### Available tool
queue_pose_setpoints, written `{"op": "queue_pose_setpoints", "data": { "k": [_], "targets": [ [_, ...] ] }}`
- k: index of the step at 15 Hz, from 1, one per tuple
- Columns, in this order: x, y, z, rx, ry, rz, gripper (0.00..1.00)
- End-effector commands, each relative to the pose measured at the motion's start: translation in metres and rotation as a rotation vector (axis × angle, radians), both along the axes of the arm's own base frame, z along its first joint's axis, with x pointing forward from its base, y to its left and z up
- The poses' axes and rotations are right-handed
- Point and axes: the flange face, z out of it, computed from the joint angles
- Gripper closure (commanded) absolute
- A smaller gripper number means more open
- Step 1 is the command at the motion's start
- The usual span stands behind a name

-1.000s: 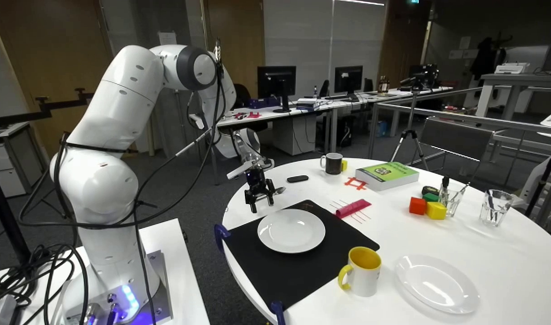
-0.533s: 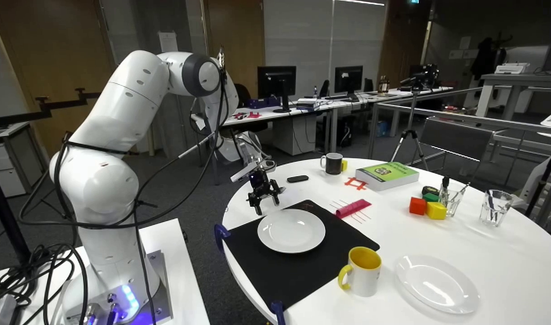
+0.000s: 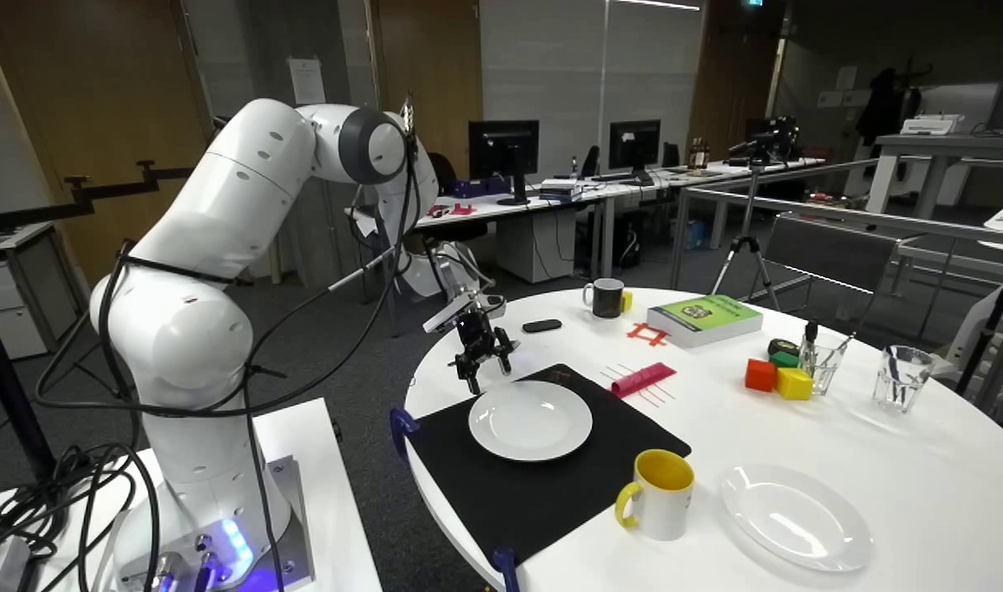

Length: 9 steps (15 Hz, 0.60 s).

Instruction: Move the plate to the left

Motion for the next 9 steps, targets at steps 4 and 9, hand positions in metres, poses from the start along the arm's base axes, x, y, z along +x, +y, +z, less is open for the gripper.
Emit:
{"op": "queue_pose_setpoints", "data": {
  "k": [4,9],
  "targets": [
    [0.002,0.014,-0.006,-0.04,-0.055,-0.008,0.0],
    [-0.002,0.018,-0.013,-0.045,-0.103,-0.016,0.0]
  ]
}}
